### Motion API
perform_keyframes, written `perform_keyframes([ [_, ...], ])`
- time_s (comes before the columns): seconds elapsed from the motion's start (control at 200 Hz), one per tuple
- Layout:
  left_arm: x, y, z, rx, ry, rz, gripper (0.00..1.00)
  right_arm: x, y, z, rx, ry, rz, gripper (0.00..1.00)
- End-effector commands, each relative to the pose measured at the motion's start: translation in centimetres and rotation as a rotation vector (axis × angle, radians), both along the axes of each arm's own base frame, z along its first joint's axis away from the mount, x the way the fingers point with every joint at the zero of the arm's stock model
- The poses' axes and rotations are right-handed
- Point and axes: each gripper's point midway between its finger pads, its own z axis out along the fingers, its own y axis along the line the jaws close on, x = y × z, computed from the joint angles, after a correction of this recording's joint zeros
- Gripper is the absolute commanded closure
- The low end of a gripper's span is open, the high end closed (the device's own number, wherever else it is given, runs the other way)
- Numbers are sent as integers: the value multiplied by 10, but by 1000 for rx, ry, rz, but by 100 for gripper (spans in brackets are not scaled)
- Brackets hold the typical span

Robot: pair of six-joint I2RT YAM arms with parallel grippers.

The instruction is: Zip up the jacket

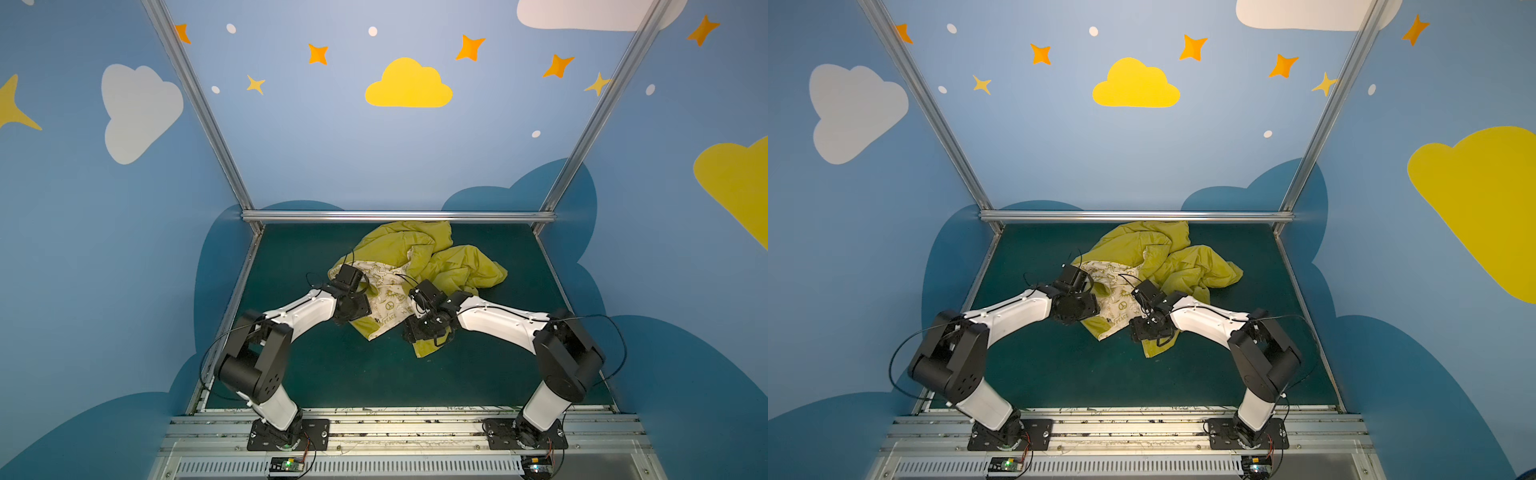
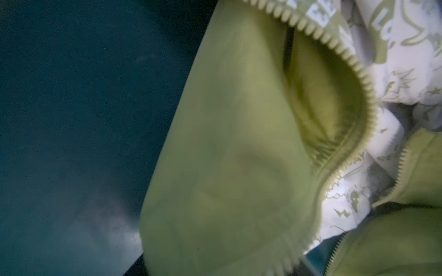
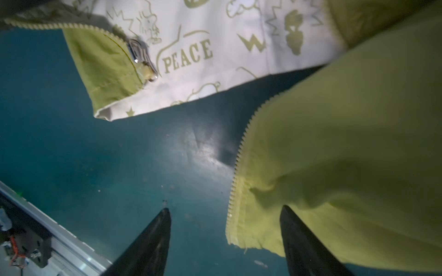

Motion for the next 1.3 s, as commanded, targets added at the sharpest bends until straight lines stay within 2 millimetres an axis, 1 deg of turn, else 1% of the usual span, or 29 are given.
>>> perform_keyframes([
  [0.0, 0, 4, -15, 52, 50, -16, 51, -9, -31, -9, -123, 12, -39, 25],
  [0.045, 0, 2, -17, 53, 57, -28, 62, -11, -35, -16, -155, 31, -41, 25],
  [0.115, 4, -5, -17, 36, 55, -64, 72, -14, -36, -26, -173, 60, -30, 25],
  [0.185, 9, -17, -11, -6, 21, -129, 82, -15, -33, -30, -170, 80, -24, 25],
  [0.29, 13, -35, 9, -56, -57, -253, 96, -13, -36, -35, -186, 91, -37, 26],
  [0.395, 9, -50, 31, -121, -152, -384, 97, -14, -35, -42, -162, 137, -46, 31],
  [0.455, 3, -54, 41, -148, -195, -445, 97, -16, -33, -46, -146, 161, -46, 34],
  [0.471, -1, -58, 43, -173, -199, -473, 97, -17, -33, -47, -146, 166, -45, 35],
  [0.491, -3, -60, 46, -185, -208, -489, 97, -17, -32, -48, -143, 170, -44, 36],
  [0.521, -7, -62, 48, -203, -210, -512, 97, -18, -32, -50, -139, 177, -46, 38],
  [0.566, -15, -70, 51, -253, -211, -570, 97, -21, -31, -52, -133, 188, -42, 42],
  [0.651, -24, -75, 45, -289, -173, -597, 97, -25, -30, -57, -130, 205, -41, 46],
  [0.691, -27, -76, 39, -296, -153, -603, 90, -25, -30, -59, -133, 206, -43, 48],
  [0.711, -28, -73, 35, -287, -139, -594, 80, -26, -31, -59, -135, 207, -45, 49],
  [0.726, -29, -71, 32, -277, -126, -579, 74, -26, -32, -60, -138, 206, -47, 50],
  [0.781, -28, -60, 23, -222, -90, -519, 68, -27, -33, -62, -148, 206, -53, 52],
  [0.816, -30, -55, 20, -201, -76, -492, 54, -29, -33, -64, -150, 206, -56, 54],
  [0.826, -30, -53, 20, -197, -72, -482, 51, -28, -33, -64, -150, 204, -57, 55],
  [0.866, -33, -50, 20, -193, -70, -445, 47, -31, -33, -66, -147, 205, -54, 56],
  [0.911, -36, -48, 24, -201, -77, -413, 39, -32, -32, -68, -142, 205, -53, 56],
  [0.981, -45, -45, 29, -186, -75, -378, 38, -35, -33, -70, -150, 208, -56, 55],
  [1.001, -50, -48, 31, -186, -65, -380, 37, -36, -34, -71, -153, 209, -59, 54],
  [1.026, -51, -44, 30, -143, -67, -359, 35, -37, -35, -72, -157, 210, -61, 53],
  [1.061, -55, -45, 30, -120, -59, -348, 34, -37, -35, -73, -164, 210, -63, 52],
  [1.141, -68, -51, 25, -87, -31, -333, 29, -40, -36, -77, -177, 220, -64, 52],
  [1.206, -75, -54, 17, -55, -7, -319, 28, -43, -35, -78, -188, 224, -63, 46],
  [1.246, -76, -57, 13, -39, -2, -313, 27, -44, -36, -78, -195, 221, -70, 41],
  [1.296, -75, -62, 8, -30, 4, -313, 28, -46, -36, -78, -202, 218, -74, 39],
])
